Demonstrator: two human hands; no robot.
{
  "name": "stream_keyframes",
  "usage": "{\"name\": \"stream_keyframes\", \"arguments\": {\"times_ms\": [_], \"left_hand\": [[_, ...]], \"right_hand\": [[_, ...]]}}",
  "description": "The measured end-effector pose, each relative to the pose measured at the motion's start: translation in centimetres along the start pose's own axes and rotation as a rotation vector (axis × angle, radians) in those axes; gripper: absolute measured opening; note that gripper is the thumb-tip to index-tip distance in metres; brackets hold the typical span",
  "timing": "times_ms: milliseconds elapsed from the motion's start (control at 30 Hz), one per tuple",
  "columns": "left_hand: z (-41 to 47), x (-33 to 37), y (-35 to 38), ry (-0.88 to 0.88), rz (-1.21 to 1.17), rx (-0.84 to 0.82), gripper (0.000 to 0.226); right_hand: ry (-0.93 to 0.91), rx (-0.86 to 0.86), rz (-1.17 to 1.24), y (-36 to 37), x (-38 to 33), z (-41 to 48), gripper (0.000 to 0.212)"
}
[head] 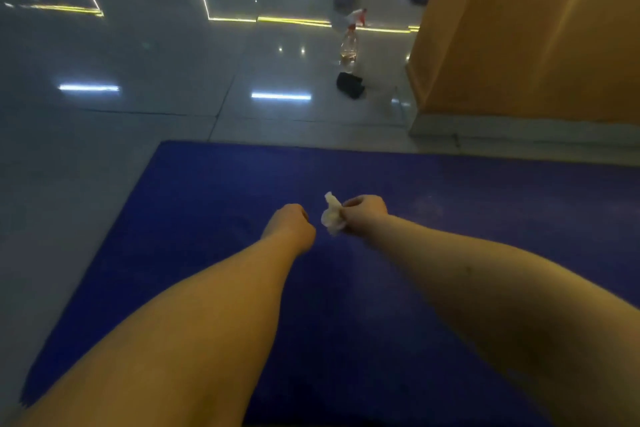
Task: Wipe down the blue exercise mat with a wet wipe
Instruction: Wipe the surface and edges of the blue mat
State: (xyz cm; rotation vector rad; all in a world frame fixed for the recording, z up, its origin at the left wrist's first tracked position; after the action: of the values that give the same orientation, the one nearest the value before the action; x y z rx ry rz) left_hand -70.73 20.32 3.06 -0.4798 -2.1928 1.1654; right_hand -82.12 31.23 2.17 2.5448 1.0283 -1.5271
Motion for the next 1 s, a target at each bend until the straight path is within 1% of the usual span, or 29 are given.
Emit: {"name": "stream_keyframes", "arguments": {"times_ms": [67,100,167,233,300,333,400,467,500,567,600,633,700,733,767,800,833,867,900,933,1000], "left_hand": [[1.8,-0.3,1.2,-0.015,0.076,-0.037,0.026],[2.9,-0.4,2.1,-0.014,0.108,-0.064,0.025],[3.7,-0.7,2.6,-0.025,0.139,-0.064,0.023],[5.1,-1.0,2.9,-0.036,0.195,-0.057,0.025],[6.7,-1.3,3.1,-0.046,0.253,-0.052,0.03],[7.5,-1.4,3.1,-0.045,0.282,-0.038,0.032],[9.1,-1.5,3.2,-0.039,0.348,-0.015,0.037],[10.3,-1.5,3.3,-0.031,0.386,0.017,0.042],[11.0,-1.4,3.3,-0.031,0.399,0.031,0.045],[12.3,-1.2,3.1,-0.028,0.424,0.039,0.054],[13.0,-1.1,3.0,-0.028,0.432,0.024,0.062],[13.5,-0.9,2.9,-0.032,0.44,-0.002,0.071],[14.7,-1.0,2.8,-0.047,0.445,-0.084,0.093],[15.2,-1.0,2.9,-0.055,0.444,-0.127,0.1],[15.6,-1.1,3.0,-0.059,0.441,-0.162,0.104],[16.0,-1.1,3.2,-0.064,0.444,-0.185,0.106],[16.1,-1.0,3.3,-0.063,0.455,-0.19,0.107],[16.3,-1.0,3.4,-0.063,0.472,-0.195,0.108],[16.4,-0.9,3.5,-0.063,0.484,-0.197,0.108],[16.6,-0.9,3.6,-0.064,0.487,-0.198,0.109],[16.9,-0.9,3.8,-0.068,0.479,-0.194,0.108]], "right_hand": [[0.058,0.028,0.173,0.5,1.8,2.4,0.018],[0.119,0.056,0.274,0.8,2.8,3.5,0.016],[0.226,0.078,0.455,1.3,2.9,3.8,0.013],[0.287,0.093,0.512,1.9,2.5,5.1,0.017],[0.259,0.107,0.52,2.3,1.9,6.6,0.019],[0.202,0.115,0.491,2.3,1.7,7.4,0.019],[0.053,0.101,0.312,2.6,1.1,9.3,0.021],[-0.014,0.134,0.189,2.8,0.6,10.8,0.024],[-0.02,0.163,0.178,2.9,0.2,11.3,0.024],[-0.019,0.224,0.334,3.2,-0.4,12.6,0.022],[-0.038,0.216,0.374,3.5,-0.5,13.0,0.02],[-0.116,0.191,0.277,3.7,-0.7,12.9,0.019],[-0.355,0.11,-0.093,4.7,-0.3,13.1,0.023],[-0.443,0.038,-0.279,5.2,0.3,13.3,0.026],[-0.467,-0.039,-0.485,5.7,0.9,13.7,0.033],[-0.435,-0.092,-0.689,6.0,2.0,14.3,0.046],[-0.359,-0.114,-0.837,6.2,2.8,14.7,0.06],[-0.254,-0.112,-0.893,6.4,3.5,14.8,0.067],[-0.182,-0.101,-0.891,6.8,3.8,14.7,0.07],[-0.149,-0.087,-0.89,7.3,3.9,14.7,0.072],[-0.174,-0.064,-0.89,8.4,3.3,14.9,0.073]]}}
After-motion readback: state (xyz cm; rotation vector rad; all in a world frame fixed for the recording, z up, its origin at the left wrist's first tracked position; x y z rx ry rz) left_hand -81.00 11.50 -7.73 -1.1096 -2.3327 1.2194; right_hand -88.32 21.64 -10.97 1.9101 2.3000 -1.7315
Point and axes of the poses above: each hand's wrist, its own z-axis towards the middle knuckle, its own y-axis out of the palm, x = y × z, the point moved 1 cm from there along z, towards the middle knuckle, and after that the axes turned 12 degrees about z, right-handed, at the moved point
